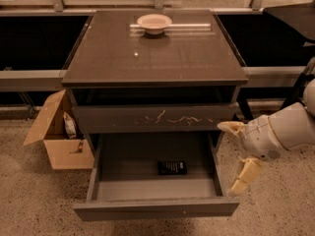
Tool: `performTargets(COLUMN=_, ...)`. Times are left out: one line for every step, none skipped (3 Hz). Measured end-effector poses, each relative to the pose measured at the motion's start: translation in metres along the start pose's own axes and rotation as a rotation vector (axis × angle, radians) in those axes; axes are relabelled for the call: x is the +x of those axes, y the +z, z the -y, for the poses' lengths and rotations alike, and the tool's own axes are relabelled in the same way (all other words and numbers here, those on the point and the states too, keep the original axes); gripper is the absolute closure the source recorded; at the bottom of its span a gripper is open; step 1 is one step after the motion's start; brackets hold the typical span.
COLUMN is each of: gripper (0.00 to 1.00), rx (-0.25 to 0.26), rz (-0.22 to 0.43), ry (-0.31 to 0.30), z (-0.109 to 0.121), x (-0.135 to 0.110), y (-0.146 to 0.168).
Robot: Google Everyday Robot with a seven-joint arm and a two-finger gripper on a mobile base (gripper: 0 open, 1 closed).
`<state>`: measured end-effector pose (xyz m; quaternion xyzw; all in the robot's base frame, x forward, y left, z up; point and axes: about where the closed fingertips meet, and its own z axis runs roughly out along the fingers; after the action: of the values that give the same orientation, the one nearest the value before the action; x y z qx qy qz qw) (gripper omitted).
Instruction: Pick rxbar chocolate from middle drawer and place on counter
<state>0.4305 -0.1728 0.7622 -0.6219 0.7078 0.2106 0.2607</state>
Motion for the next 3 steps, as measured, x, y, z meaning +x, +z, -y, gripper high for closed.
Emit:
performTargets(gripper=0.00, rx=-0.057, rz=0.050, ry=-0.013, z=-0.004, x=0.023, y=0.042)
performTargets(gripper=0.00, rx=-0.090, rz=0.105, ry=0.009, z=0.009, x=0.048, y=0.088)
performTargets(gripper=0.00, rx=-0.090, rz=0.105, ry=0.009, z=0.009, x=0.048, y=0.088)
